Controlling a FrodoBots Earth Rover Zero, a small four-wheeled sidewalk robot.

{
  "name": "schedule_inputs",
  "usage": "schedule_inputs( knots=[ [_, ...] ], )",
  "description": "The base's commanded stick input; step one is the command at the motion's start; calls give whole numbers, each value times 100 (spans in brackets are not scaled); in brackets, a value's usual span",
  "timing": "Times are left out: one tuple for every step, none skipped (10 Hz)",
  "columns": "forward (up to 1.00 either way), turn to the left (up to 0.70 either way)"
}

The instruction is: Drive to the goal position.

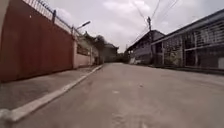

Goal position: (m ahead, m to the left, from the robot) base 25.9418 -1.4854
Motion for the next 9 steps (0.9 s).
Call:
schedule_inputs(
  knots=[
    [100,0],
    [100,0],
    [100,0],
    [100,0],
    [100,-1],
    [100,-19],
    [100,-35],
    [100,-35],
    [100,0]
  ],
)
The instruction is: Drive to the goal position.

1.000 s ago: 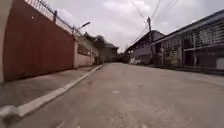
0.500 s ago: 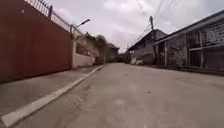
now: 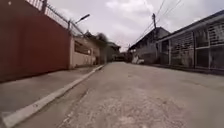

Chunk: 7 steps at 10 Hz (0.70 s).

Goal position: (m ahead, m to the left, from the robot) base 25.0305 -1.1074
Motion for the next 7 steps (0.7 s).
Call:
schedule_inputs(
  knots=[
    [100,0],
    [100,0],
    [100,0],
    [100,0],
    [100,0],
    [100,0],
    [100,0]
  ],
)
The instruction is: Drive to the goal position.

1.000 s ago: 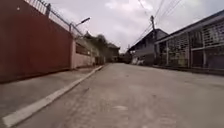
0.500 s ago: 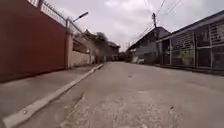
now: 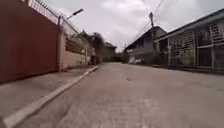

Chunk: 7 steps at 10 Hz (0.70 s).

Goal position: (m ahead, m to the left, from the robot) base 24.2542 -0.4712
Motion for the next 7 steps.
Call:
schedule_inputs(
  knots=[
    [100,0],
    [100,0],
    [100,0],
    [100,0],
    [100,0],
    [100,0],
    [100,0]
  ],
)
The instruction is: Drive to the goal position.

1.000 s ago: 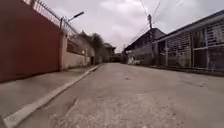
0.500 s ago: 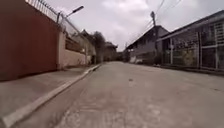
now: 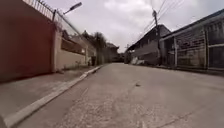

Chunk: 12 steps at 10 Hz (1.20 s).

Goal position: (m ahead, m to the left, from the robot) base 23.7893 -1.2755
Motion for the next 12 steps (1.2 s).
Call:
schedule_inputs(
  knots=[
    [100,0],
    [100,0],
    [100,0],
    [100,0],
    [100,0],
    [100,0],
    [100,0],
    [100,0],
    [100,0],
    [100,0],
    [100,0],
    [100,0]
  ],
)
